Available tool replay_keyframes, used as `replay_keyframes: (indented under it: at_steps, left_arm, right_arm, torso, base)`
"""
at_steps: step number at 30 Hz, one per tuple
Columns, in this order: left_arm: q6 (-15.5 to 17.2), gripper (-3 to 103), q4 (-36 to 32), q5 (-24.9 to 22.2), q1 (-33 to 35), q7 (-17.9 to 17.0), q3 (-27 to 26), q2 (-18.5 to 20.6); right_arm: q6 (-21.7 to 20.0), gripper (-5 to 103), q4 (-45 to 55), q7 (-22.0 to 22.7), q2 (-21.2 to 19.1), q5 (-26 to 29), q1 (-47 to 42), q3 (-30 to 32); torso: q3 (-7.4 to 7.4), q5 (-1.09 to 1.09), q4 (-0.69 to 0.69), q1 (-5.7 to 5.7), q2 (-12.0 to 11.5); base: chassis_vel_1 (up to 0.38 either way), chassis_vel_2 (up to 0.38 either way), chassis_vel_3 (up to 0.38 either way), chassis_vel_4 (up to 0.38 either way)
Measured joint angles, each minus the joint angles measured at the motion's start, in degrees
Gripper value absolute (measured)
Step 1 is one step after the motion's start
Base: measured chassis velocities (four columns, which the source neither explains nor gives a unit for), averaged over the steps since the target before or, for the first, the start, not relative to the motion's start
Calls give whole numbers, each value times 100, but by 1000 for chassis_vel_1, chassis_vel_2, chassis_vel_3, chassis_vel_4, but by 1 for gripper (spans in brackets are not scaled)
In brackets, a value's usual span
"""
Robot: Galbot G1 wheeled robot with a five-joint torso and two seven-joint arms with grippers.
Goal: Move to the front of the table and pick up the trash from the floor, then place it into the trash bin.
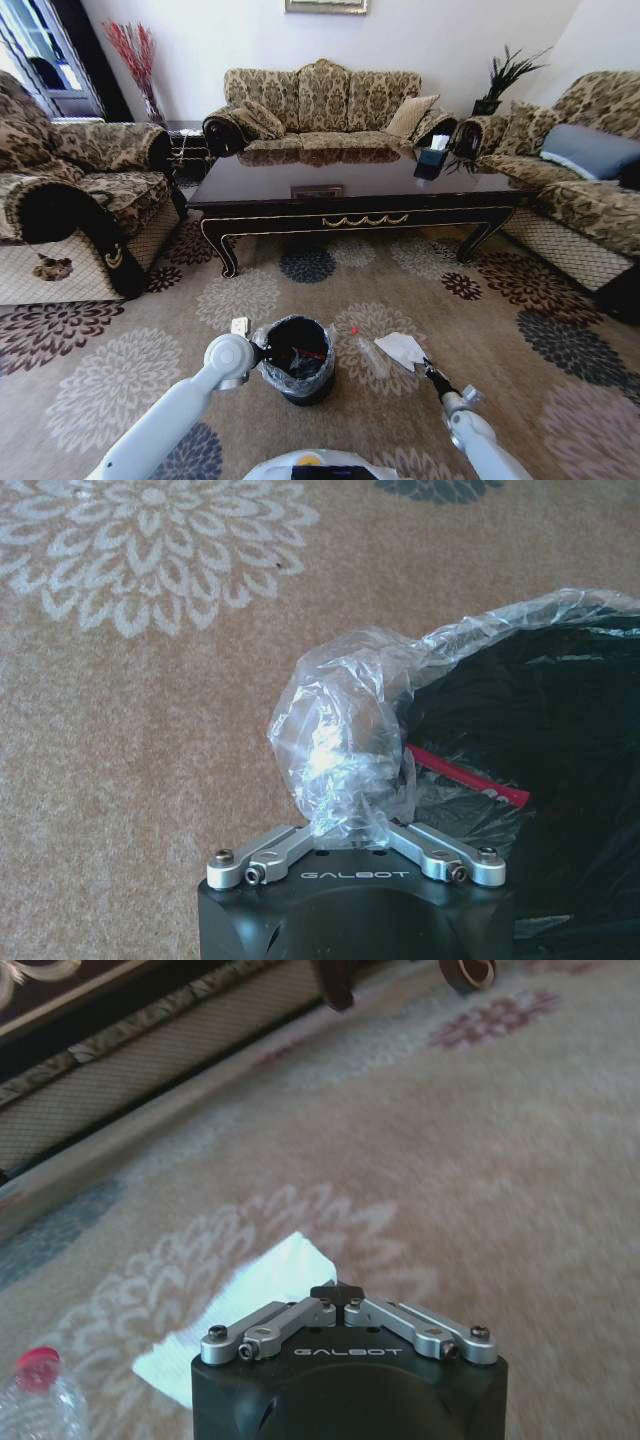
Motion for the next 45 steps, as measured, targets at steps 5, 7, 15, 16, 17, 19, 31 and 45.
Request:
replay_keyframes:
  at_steps: [5, 7, 15, 16, 17, 19, 31, 45]
  left_arm:
    - [0, 0, 18, 10, -14, 0, 36, -34]
    - [0, 0, 34, 25, -24, 0, 60, -51]
    - [0, 0, 75, 101, -25, 0, 110, -130]
    - [0, 0, 58, 117, -6, 0, 105, -130]
    - [0, 0, 44, 121, 6, 0, 96, -130]
    - [0, 0, 39, 133, 9, 0, 85, -134]
    - [0, 0, 85, 241, 1, -4, 137, -251]
    - [0, 0, 270, 218, -383, -96, 474, -431]
  right_arm:
    - [263, 0, 294, -61, -271, -453, -100, -11]
    - [547, 0, 422, -189, -447, -1119, -172, -16]
    - [1030, 0, 1652, -346, -1015, -2508, -566, 118]
    - [1030, 0, 1911, -326, -1095, -2573, -597, 129]
    - [1027, 0, 2097, -306, -1152, -2599, -618, 134]
    - [1009, 0, 2337, -270, -1218, -2618, -657, 144]
    - [725, 0, 4471, 124, -1810, -2784, -1088, 489]
    - [196, 0, 6780, 652, -2201, -2624, -1368, 441]
  torso:
    - [0, 0, 1, 0, 0]
    - [0, -1, 0, 0, 0]
    - [0, -1, 0, 0, 0]
    - [0, 0, 0, 0, -1]
    - [0, -1, 1, 0, -1]
    - [0, -1, 1, 0, 0]
    - [0, -1, 0, 0, -1]
    - [0, -1, 0, 0, -1]
  base:
    - [0, 0, 0, 0]
    - [0, 0, 0, 0]
    - [0, 0, 0, 0]
    - [0, 0, 0, 0]
    - [0, 0, 0, 0]
    - [0, 0, 0, 0]
    - [0, 0, 0, 0]
    - [0, 0, 0, 0]
